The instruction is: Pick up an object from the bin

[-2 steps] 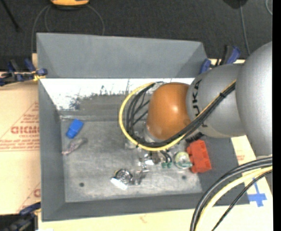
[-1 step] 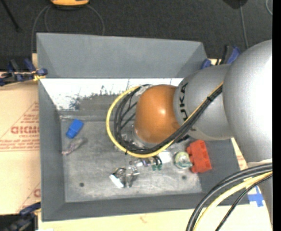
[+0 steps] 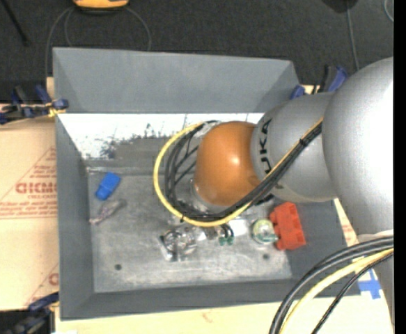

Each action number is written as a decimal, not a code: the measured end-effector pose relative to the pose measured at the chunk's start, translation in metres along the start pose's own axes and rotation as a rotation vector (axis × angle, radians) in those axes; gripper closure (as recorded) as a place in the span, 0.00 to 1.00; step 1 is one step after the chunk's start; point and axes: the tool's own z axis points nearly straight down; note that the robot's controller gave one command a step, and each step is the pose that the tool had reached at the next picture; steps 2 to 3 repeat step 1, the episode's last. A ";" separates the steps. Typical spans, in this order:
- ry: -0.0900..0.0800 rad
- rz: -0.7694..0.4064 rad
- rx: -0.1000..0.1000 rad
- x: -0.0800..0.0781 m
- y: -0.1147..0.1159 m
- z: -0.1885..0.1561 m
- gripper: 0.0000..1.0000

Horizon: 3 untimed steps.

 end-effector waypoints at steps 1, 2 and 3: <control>-0.003 0.126 -0.001 0.019 0.016 -0.152 1.00; -0.003 0.126 -0.001 0.019 0.016 -0.152 1.00; -0.003 0.126 -0.001 0.019 0.016 -0.152 1.00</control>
Offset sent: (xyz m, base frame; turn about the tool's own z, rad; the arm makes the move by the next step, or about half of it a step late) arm -0.0249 0.0108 0.1469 0.1288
